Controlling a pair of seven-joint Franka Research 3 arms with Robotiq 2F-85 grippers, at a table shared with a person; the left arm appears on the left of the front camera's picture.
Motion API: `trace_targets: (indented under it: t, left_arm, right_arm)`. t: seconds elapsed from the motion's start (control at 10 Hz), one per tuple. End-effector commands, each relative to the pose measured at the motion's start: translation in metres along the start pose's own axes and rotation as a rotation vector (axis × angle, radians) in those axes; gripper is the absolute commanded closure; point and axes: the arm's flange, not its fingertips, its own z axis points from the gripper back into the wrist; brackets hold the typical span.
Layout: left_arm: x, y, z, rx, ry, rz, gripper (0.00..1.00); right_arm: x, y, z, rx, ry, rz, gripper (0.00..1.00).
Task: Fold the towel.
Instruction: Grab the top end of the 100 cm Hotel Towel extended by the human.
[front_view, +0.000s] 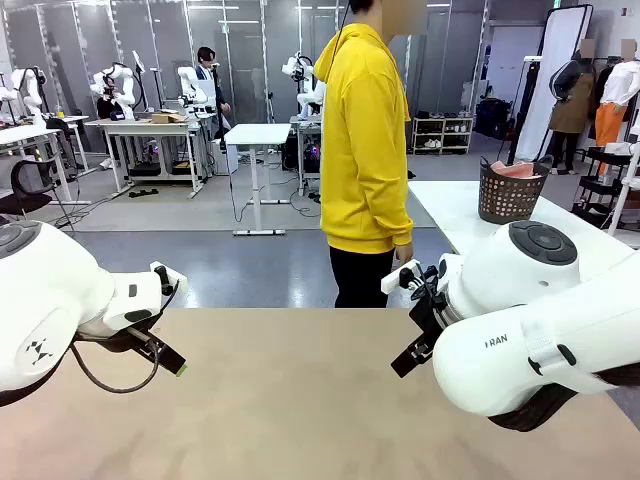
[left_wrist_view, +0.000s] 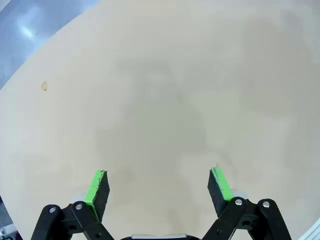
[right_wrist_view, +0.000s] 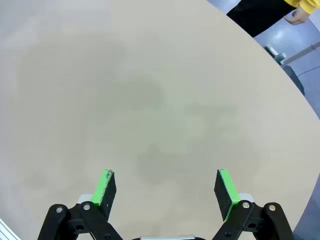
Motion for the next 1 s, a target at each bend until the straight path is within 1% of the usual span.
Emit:
trace_targets:
  t: [0.0, 0.8, 0.9]
  left_arm:
    - [0.0, 0.0, 0.0, 0.0, 0.0, 0.0, 0.0]
    - [0.0, 0.0, 0.0, 0.0, 0.0, -0.001, 0.0]
    - [0.017, 0.007, 0.019, 0.04, 0.025, -0.041, 0.0]
  right_arm:
    - [0.0, 0.0, 0.0, 0.0, 0.0, 0.0, 0.0]
    - [0.0, 0.0, 0.0, 0.0, 0.0, 0.002, 0.0]
    - [0.012, -0.013, 0.019, 0.04, 0.014, -0.016, 0.0]
